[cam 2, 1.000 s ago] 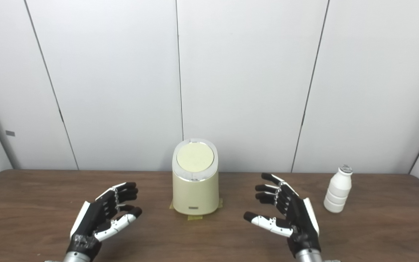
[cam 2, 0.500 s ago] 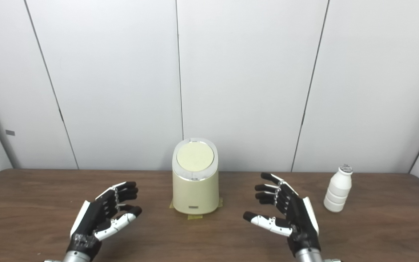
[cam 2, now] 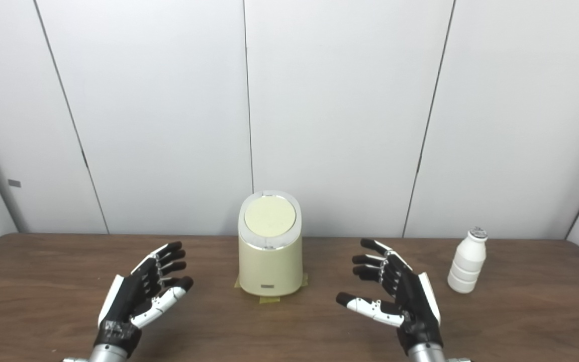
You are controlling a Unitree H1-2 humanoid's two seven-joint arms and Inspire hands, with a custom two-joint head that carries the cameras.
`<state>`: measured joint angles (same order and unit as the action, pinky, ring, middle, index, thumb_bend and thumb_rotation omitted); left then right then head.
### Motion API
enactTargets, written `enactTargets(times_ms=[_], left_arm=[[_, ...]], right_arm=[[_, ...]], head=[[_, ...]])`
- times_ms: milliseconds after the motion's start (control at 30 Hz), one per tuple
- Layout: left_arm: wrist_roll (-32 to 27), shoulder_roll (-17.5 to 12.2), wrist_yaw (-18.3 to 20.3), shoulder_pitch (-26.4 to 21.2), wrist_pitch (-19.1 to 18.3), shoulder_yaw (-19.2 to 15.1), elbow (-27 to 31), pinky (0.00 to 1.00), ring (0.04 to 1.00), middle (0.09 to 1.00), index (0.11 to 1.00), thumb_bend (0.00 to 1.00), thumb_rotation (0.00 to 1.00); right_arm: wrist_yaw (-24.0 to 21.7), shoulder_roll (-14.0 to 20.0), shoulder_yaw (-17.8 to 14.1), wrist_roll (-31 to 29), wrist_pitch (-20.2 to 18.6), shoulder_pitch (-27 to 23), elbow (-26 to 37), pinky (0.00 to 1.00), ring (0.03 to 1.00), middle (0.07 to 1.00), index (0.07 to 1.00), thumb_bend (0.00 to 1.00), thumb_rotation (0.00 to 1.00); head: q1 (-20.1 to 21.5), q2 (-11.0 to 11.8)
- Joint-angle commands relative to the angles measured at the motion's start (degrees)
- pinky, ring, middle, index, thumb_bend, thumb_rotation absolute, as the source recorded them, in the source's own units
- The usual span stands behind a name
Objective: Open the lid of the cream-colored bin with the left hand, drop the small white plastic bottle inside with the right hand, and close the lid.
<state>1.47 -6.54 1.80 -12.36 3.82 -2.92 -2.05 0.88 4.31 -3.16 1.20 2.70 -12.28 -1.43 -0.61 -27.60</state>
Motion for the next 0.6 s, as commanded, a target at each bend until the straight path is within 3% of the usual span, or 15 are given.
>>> enactTargets(times_ms=[0,100,267,400,567], left_arm=[[0.6,0.6,-1.4,-4.5,-0.1,-0.2,2.4,0.76,0.852,0.880,0.919,0.76,0.39],[1.7,0.9,-2.2,-6.7,-1.2,0.1,2.7,0.93,0.914,0.925,0.963,0.77,0.42],[4.3,1.0,-3.3,-12.0,-4.5,0.7,2.6,0.96,0.947,0.933,0.982,0.80,0.45],[6.7,1.6,-4.5,-16.6,-10.1,1.1,2.9,0.98,0.970,0.939,0.982,0.82,0.43],[8.3,2.2,-5.3,-20.3,-13.2,2.1,1.8,1.00,0.999,0.978,0.988,0.83,0.40]], right_arm=[[-0.3,0.5,-0.2,-0.7,2.8,-2.5,0.9,0.64,0.632,0.659,0.751,0.75,0.08],[-0.3,0.6,-0.4,-0.9,3.5,-2.6,0.2,0.63,0.630,0.660,0.750,0.75,0.07],[-0.5,0.7,-0.3,-1.2,3.9,-2.6,-0.4,0.61,0.623,0.659,0.748,0.75,0.07],[-0.5,0.7,-0.2,-1.0,4.1,-2.4,-0.5,0.61,0.624,0.662,0.746,0.75,0.08],[-0.1,0.5,0.1,-0.2,4.0,-2.4,-0.3,0.59,0.618,0.662,0.741,0.75,0.09]], head=[[-0.2,0.1],[-0.5,0.4],[-0.5,0.9],[-0.5,1.1],[-0.1,1.3]])
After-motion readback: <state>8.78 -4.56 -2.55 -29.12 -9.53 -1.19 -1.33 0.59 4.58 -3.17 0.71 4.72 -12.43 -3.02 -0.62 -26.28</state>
